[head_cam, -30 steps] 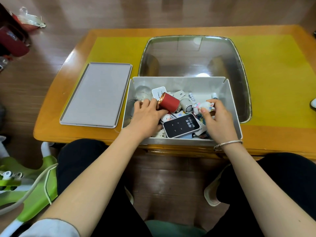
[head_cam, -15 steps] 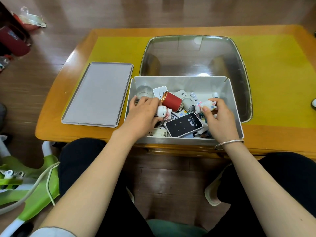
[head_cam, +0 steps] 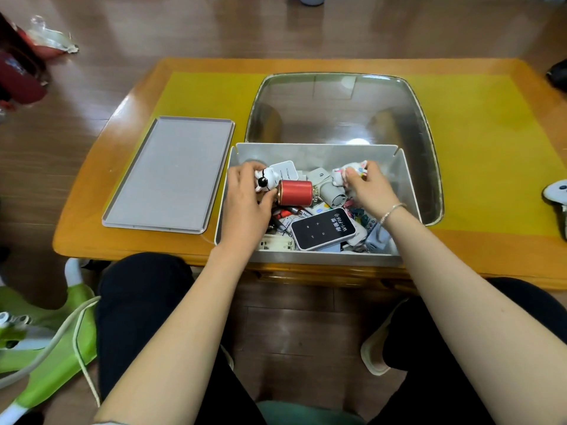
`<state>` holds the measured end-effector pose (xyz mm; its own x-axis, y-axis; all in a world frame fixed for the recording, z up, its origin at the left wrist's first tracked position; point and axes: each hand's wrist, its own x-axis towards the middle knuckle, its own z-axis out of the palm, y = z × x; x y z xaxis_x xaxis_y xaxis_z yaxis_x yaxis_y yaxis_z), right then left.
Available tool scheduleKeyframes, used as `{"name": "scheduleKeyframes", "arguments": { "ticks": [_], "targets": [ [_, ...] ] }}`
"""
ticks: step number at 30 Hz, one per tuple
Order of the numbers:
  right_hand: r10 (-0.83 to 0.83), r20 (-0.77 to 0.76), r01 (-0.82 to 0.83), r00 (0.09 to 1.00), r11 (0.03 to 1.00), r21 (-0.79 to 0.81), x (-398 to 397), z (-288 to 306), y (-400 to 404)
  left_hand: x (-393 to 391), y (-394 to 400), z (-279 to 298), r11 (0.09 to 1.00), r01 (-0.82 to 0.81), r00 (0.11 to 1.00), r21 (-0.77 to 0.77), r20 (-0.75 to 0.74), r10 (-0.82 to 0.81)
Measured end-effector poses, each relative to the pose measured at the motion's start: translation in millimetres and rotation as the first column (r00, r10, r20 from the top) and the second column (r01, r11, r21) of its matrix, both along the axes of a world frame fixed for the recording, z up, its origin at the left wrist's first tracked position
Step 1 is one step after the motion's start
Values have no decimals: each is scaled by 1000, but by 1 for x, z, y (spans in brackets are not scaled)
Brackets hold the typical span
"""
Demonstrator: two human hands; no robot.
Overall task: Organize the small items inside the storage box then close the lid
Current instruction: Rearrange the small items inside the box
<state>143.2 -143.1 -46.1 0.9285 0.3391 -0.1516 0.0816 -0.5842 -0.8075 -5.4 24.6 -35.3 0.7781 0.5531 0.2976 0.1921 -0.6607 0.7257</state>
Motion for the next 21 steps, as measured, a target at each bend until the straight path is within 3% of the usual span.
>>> {"name": "scheduleKeyframes", "arguments": {
  "ticks": [8, 13, 17, 21],
  "targets": [
    [36, -34, -32, 999, 992, 119, -4, -6, 28, 5, 1, -2, 995, -87, 996, -48, 10, 88],
    [197, 90, -199, 976, 980, 8, -17, -3, 28, 6, 2, -1, 993, -93, 995, -73, 33, 95],
    [256, 97, -251, 962, 966, -58, -17, 0, 23, 7, 3, -1, 991, -66, 997, -112, 21, 69],
    [297, 94, -292, 950, 954, -62, -9, 9, 15, 7, 3, -1, 999, -37, 999, -28, 12, 37]
  ]
}}
